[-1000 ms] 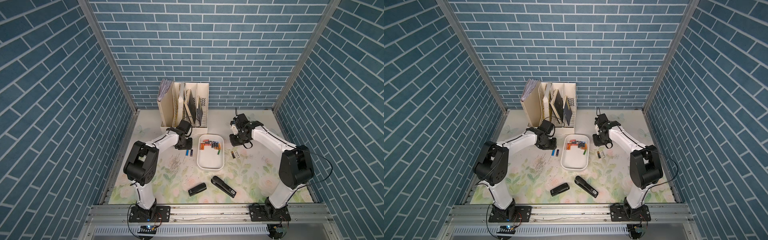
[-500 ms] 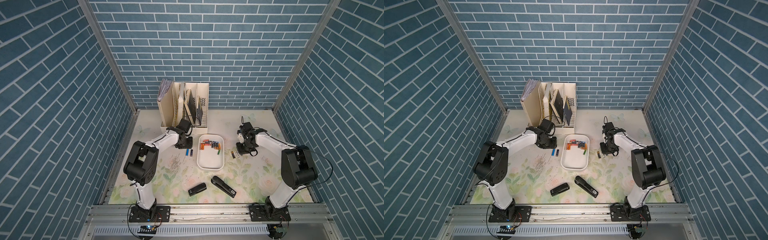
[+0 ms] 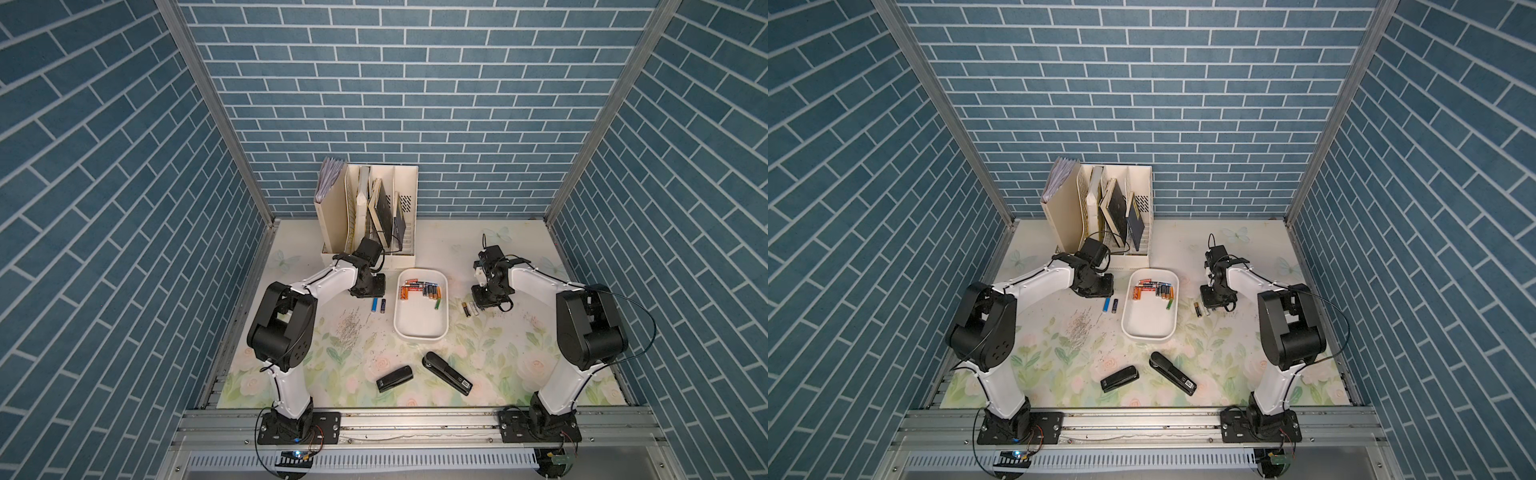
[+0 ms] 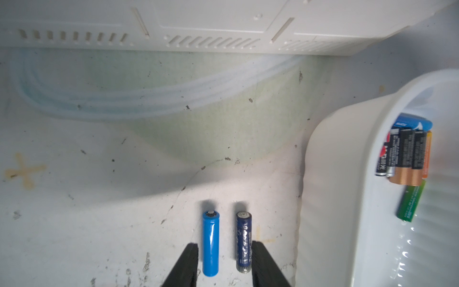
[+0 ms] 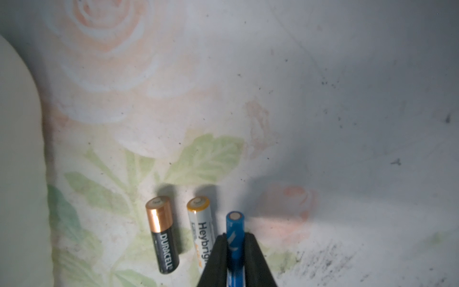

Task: Take the batteries out of the storage box
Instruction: Place the battery at the center of the board.

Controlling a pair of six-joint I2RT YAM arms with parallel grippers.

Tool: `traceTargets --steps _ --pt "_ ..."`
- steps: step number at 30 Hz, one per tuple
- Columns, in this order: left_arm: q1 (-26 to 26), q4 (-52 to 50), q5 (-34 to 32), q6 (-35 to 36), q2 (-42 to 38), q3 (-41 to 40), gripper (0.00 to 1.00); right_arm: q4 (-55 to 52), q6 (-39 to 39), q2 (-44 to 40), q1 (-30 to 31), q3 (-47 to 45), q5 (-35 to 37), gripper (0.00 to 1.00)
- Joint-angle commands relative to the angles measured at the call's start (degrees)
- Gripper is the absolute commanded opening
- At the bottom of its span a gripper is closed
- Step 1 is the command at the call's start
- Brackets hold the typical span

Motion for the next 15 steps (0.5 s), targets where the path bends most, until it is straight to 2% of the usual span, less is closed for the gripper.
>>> traceTargets --steps 1,15 --pt "-0.14 -1.46 -0.29 -0.19 0.85 0.77 0.41 0.18 -1.41 1.19 -0.35 -0.36 0.69 0.16" --pt "-0.12 -1.47 -0.30 -0.31 0.59 0.55 0.41 1.32 -1.60 2.70 -0.72 -1.52 1.19 0.17"
